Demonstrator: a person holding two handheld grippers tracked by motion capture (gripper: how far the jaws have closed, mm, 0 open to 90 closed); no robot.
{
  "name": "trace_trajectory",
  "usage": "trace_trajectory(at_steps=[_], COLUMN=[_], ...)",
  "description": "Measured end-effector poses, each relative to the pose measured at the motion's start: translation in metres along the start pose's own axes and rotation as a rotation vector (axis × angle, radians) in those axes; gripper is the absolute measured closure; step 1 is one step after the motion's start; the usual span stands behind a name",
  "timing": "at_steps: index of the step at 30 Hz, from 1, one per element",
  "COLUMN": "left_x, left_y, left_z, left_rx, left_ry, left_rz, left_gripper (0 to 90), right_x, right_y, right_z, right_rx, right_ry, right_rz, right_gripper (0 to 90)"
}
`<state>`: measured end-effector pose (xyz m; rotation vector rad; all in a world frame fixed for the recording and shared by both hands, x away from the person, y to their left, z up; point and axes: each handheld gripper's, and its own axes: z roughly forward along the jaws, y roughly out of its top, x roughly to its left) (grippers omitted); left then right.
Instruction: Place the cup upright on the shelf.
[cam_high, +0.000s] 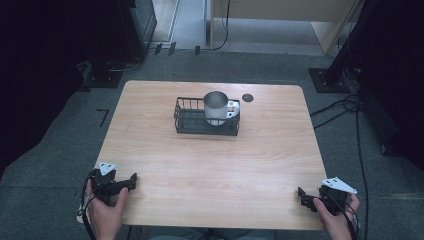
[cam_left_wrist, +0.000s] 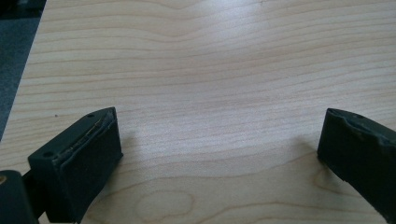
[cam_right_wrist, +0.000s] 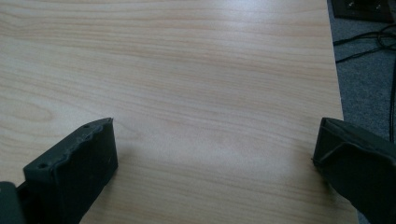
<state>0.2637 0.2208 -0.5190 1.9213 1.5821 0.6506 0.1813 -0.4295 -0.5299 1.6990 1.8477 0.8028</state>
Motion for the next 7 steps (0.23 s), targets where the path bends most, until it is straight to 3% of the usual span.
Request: trace_trajectory(at_steps=[7], left_x=[0.0000], left_y=[0.0000], left_z=[0.0000], left_rx=[0.000], left_ry=[0.000], left_rz=[0.000], left_gripper=[0.0], right_x=[-0.0001], right_y=[-0.0007], right_z=[-0.0005], right_rx=[-0.001], right_ry=[0.007], right_rz=[-0.006], right_gripper=[0.0])
